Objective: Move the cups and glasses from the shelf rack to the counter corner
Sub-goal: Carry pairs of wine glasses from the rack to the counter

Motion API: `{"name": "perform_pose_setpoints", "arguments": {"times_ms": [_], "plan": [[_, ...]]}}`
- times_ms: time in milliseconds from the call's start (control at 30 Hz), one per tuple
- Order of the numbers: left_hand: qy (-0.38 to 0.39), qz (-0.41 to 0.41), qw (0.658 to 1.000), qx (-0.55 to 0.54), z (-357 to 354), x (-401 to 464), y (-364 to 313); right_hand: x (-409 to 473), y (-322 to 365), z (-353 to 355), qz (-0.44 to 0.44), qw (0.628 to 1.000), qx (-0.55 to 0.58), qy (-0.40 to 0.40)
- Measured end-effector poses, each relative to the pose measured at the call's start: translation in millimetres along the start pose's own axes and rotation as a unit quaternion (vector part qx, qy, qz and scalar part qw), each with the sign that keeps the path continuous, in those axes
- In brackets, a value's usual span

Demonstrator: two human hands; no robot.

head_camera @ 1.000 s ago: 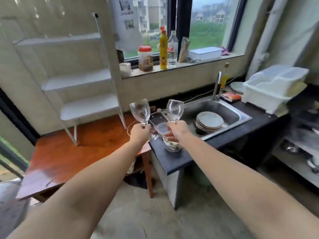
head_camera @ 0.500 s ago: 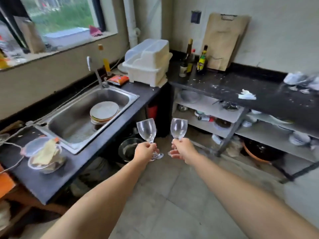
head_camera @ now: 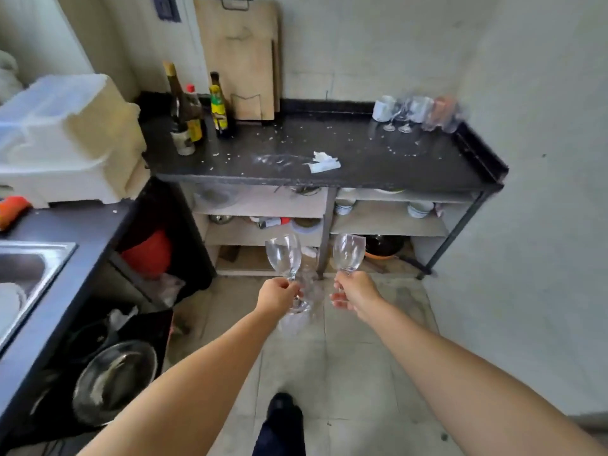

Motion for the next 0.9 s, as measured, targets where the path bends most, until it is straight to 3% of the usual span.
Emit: {"name": "perform_pose_setpoints", "arguments": {"times_ms": [300, 533, 900], "plan": [[0.128, -0.032, 0.988, 0.081, -92, 132, -83, 89, 45, 82, -0.045, 0.989, 0.090, -0.109], [0.191, -0.025, 0.973, 0.125, -193, 200, -117, 162, 56, 166, -0.070, 0.980, 0.112, -0.148], [0.162, -0.034, 0.980, 0.111, -359, 330, -215, 315, 117, 341, -0.064, 0.982, 0.085, -0.156]]}}
Point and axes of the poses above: each hand's wrist, its own x-axis towards the middle knuckle, its own z-axis out of the back of the hand, y = z × x, the point moved 3 cm from there along x, towards the middle knuckle, and after that the axes turned 15 degrees about -x, right-handed, at the moved point
